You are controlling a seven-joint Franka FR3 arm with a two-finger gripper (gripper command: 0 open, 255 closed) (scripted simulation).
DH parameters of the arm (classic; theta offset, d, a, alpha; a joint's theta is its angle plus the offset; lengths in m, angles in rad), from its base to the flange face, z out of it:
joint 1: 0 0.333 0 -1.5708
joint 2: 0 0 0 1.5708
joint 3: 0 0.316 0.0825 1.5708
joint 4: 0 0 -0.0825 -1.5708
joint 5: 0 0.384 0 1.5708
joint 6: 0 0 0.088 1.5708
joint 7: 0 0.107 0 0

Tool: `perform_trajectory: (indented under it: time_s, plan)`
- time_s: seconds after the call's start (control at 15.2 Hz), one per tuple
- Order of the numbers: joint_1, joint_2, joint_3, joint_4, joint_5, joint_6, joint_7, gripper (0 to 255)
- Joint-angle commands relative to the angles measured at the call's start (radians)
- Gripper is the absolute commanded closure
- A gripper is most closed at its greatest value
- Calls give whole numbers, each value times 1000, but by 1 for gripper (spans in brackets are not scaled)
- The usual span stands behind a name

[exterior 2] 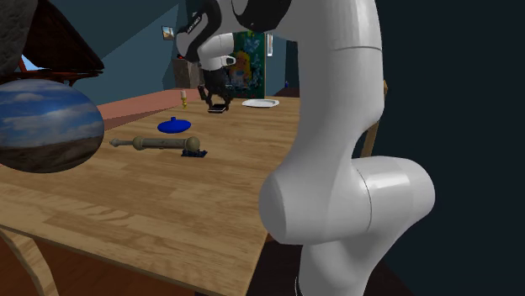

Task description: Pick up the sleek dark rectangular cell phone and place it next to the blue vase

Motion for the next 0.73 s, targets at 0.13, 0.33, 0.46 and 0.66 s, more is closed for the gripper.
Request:
perform_trajectory:
  time_s: [0.13,0.33,0.46,0.66]
  plan:
    - [62,211,-13,314,-46,-110,8,255]
    - [131,417,-31,659,-71,-245,-13,255]
    - [125,409,-32,616,-70,-213,-7,255]
    - [118,401,-32,562,-72,-168,3,255]
